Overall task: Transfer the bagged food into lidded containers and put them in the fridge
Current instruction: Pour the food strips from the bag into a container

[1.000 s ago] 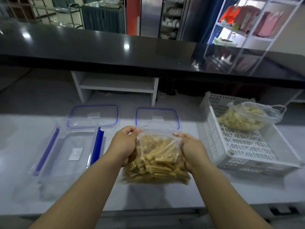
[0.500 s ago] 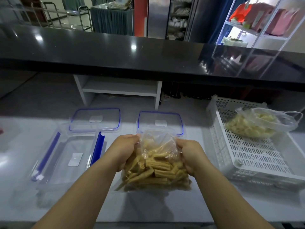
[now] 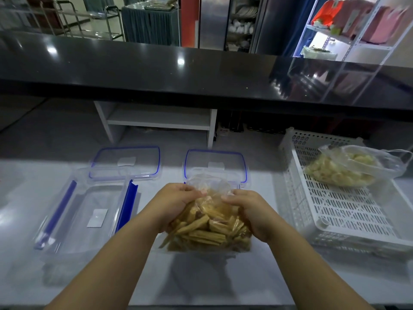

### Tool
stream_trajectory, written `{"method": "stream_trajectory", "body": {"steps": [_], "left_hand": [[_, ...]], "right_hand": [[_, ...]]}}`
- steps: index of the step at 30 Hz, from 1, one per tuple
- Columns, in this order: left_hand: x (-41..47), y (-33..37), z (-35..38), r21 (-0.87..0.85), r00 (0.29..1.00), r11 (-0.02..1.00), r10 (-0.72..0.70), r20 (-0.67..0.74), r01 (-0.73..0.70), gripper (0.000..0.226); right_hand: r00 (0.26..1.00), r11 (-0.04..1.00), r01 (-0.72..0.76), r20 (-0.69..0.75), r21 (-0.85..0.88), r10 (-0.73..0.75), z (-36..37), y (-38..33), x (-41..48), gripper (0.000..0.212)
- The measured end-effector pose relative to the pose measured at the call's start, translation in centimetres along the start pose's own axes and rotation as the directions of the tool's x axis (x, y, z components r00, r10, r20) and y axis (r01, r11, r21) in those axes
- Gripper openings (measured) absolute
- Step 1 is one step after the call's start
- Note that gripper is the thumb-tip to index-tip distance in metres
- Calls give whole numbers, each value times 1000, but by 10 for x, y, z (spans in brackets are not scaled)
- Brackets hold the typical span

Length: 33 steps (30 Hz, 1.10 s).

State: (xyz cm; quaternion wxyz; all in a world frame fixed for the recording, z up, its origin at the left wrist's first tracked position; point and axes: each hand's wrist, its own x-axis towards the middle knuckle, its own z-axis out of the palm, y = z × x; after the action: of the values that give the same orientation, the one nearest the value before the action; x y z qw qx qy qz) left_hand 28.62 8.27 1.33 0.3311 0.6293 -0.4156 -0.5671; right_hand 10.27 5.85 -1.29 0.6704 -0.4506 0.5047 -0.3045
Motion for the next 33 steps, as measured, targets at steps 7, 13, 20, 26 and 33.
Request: {"method": "stream_trajectory", "body": {"steps": [7,13,20,26,33], "left_hand": [[3,-3,7,44,990,998,46,-133,-41,14],[14,5,6,-21,993,999,-31,-117,28,28],[15,5,8,-45,993,999,-33,-115,28,30],[16,-2,16,82,967,992,113,-229,-96,16],[19,-4,16,66,974,998,23,-224,-8,24]], "right_hand": [[975,939,118,-143,-323,-172,8,4,-3,14],[968,958,35,-228,-286,-104,9,-4,9,17],[969,945,-23,-240,-327,-60,10,-11,9,22],[961,906,25,-239,-423,-137,12,-9,6,15],[983,895,-37,-178,-444,-48,11,-6,9,32]]}}
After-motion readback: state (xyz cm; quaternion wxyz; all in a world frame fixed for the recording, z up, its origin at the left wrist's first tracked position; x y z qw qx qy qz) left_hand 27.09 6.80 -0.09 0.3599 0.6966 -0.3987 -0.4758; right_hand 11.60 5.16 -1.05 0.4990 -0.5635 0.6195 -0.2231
